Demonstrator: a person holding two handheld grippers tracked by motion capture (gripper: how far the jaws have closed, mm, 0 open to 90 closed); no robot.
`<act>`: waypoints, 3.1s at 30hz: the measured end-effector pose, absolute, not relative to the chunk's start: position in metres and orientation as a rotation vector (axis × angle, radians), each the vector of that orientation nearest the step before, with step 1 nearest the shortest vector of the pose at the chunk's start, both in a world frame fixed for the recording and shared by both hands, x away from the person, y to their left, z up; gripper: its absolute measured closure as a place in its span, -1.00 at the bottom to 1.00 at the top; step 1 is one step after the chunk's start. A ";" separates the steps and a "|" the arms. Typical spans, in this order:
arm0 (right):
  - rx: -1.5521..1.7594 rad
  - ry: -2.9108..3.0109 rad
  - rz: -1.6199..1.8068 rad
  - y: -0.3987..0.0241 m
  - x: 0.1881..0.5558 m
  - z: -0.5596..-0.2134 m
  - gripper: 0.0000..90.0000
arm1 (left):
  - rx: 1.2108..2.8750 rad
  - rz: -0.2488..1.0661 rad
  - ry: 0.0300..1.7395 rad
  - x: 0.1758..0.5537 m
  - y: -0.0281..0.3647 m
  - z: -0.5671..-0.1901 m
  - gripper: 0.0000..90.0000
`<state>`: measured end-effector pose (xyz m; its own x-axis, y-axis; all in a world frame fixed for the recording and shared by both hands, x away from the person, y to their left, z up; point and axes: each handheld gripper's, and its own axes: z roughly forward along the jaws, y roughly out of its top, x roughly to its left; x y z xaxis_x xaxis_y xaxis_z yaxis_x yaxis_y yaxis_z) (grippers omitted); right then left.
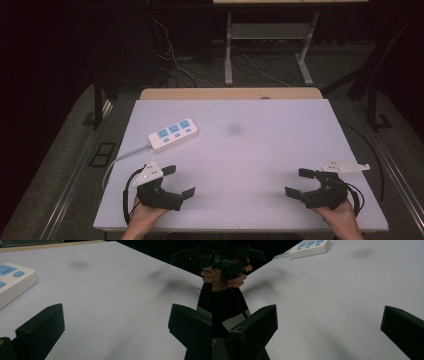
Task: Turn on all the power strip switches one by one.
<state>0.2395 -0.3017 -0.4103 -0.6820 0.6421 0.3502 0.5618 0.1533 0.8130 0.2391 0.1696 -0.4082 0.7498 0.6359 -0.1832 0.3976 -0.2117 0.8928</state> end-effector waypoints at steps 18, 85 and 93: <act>1.218 2.365 1.555 -0.301 0.241 -0.413 -0.98 | 1.865 0.269 0.792 0.239 0.171 -0.396 -1.00; 1.220 2.364 1.552 -0.302 0.243 -0.415 -0.98 | 2.052 0.267 0.909 0.329 0.210 -0.336 -1.00; 1.219 2.363 1.553 -0.302 0.243 -0.415 -0.98 | 2.078 0.278 0.928 0.340 0.213 -0.335 -1.00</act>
<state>0.2429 -0.3021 -0.4149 -0.6848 0.6388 0.3506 0.5753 0.1786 0.7982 0.3396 0.2132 -0.3345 0.7032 0.7006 -0.1210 0.5184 -0.3888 0.7617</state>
